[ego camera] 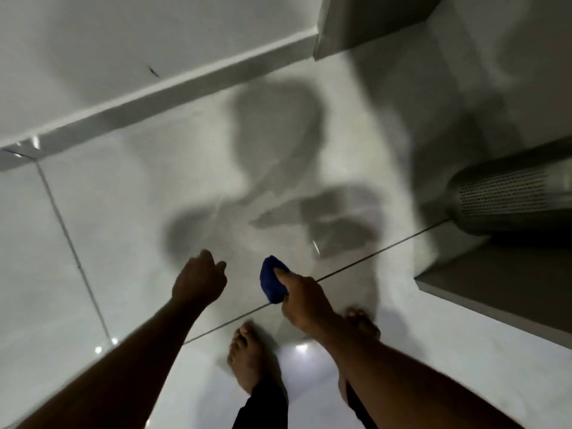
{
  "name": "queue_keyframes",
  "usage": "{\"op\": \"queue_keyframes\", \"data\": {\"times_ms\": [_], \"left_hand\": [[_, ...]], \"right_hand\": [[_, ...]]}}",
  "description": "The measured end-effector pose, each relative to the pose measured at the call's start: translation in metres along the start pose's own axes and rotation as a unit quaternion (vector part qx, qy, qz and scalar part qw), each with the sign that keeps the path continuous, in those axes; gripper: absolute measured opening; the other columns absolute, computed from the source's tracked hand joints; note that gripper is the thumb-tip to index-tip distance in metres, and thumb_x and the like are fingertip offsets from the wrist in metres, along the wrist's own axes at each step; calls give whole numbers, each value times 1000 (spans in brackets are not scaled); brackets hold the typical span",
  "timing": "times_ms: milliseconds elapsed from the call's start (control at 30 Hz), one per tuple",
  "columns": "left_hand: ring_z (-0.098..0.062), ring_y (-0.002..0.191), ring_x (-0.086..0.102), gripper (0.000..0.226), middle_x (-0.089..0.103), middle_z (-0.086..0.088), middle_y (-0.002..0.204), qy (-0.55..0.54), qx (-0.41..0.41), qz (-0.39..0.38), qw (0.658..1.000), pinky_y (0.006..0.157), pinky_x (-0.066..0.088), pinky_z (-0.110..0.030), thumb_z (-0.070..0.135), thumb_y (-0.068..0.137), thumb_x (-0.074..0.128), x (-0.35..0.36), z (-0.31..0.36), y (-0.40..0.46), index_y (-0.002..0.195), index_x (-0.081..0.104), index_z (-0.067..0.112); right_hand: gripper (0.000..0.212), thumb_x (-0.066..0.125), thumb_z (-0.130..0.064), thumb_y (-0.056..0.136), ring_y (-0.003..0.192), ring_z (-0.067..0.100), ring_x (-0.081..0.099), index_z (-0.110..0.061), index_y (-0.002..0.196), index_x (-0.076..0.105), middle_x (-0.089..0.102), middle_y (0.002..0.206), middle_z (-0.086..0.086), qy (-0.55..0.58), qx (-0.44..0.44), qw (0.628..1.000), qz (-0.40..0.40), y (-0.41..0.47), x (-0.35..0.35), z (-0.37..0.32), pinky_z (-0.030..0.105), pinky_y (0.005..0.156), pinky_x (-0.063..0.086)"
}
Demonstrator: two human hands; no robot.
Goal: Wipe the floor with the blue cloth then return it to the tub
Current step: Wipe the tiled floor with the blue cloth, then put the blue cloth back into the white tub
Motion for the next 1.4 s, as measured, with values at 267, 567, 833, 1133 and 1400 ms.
{"op": "queue_keyframes", "data": {"times_ms": [267, 567, 833, 1133, 1400], "left_hand": [[-29, 106, 69, 56, 73, -12, 112, -470, 16, -264, 842, 94, 52, -41, 54, 93, 48, -172, 126, -299, 117, 64, 6], [-28, 102, 71, 28, 74, -11, 112, -408, 288, -153, 853, 86, 59, -46, 7, 92, 60, -389, 218, -494, 119, 63, 12], [-25, 104, 71, 29, 75, -5, 112, -301, 395, -224, 839, 82, 61, -37, 8, 92, 61, -417, 311, -570, 118, 64, 18], [-23, 86, 73, 10, 74, -7, 90, -186, 370, -91, 906, 71, 64, -37, 18, 83, 73, -393, 431, -570, 88, 67, 12], [-24, 105, 65, 21, 69, -9, 114, -31, 417, 47, 907, 92, 56, -33, 4, 85, 64, -329, 547, -529, 104, 73, 8]], "right_hand": [[78, 61, -13, 91, 135, 27, 43, -16, 152, 13, 35, 155, 12, -34, -141, 977, 158, -271, -206, -176, 32, 108, 40], [111, 67, -65, 69, 146, 7, 2, -47, 146, -10, -8, 158, -20, 206, -153, 953, 162, -466, -365, -251, 33, 114, 22], [43, 73, -23, 82, 107, 31, 68, -23, 124, 61, 71, 118, 9, 599, -182, 772, 111, -511, -443, -239, 54, 86, 57], [40, 78, -13, 76, 91, 32, 68, -12, 113, 61, 71, 106, 10, 558, 12, 746, 362, -536, -551, -99, 50, 75, 61], [64, 63, -7, 83, 112, 39, 57, -13, 139, 32, 54, 130, 21, 378, 159, 824, 390, -495, -613, -23, 51, 93, 53]]}}
Point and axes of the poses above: each hand's wrist, its own y-axis towards the middle knuckle, its own x-axis out of the palm, z = x × y, the point moved 10 cm from there along y, towards the middle knuckle
